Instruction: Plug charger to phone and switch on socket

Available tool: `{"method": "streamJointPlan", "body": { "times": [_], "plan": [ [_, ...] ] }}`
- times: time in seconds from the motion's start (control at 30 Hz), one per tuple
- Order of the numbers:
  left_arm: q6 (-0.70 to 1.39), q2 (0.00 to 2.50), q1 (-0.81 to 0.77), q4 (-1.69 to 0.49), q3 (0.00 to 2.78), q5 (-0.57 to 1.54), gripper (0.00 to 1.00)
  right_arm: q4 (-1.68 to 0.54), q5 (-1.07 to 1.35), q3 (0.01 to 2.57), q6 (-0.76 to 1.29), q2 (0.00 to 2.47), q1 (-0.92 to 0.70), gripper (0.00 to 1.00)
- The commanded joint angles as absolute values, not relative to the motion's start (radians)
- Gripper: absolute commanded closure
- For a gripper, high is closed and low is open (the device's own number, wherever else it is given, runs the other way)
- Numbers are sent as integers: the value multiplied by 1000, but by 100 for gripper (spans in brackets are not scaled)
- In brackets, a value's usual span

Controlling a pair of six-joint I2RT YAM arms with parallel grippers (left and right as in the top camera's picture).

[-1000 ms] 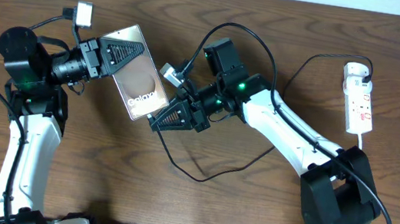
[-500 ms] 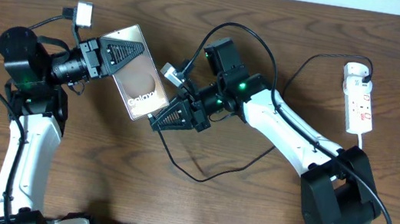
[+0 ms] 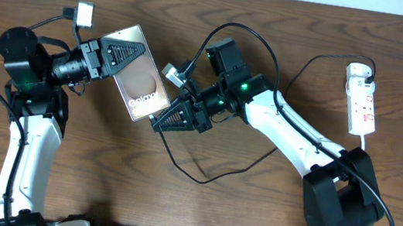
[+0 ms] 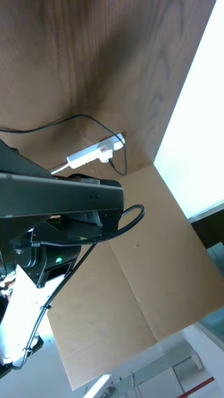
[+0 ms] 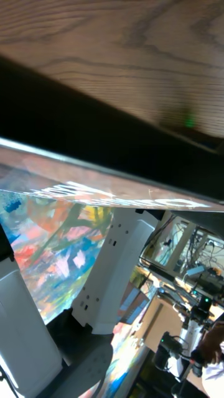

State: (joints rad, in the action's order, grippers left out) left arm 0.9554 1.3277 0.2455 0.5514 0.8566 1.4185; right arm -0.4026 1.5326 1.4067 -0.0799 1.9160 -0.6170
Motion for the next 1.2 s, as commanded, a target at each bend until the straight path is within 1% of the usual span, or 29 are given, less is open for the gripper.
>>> {"method": "streamJointPlan", "body": {
  "times": [0.0,0.4,0.77,1.03,1.17],
  "plan": [
    [913,1326,239,562,867,1463,92,-400,1560,1404,-76,1916,-597,99],
    [909,1326,239,562,867,1473,93,-398,1560,1404,-84,1916,-595,99],
    [912,1326,238,562,867,1427,93,-361,1560,1404,-80,1916,-597,99],
    [870,1326,218,562,865,1414,93,-216,1560,1404,56,1916,-597,99],
    [852,1326,212,563,862,1401,93,-202,1560,1404,68,1916,-596,99]
  ]
}}
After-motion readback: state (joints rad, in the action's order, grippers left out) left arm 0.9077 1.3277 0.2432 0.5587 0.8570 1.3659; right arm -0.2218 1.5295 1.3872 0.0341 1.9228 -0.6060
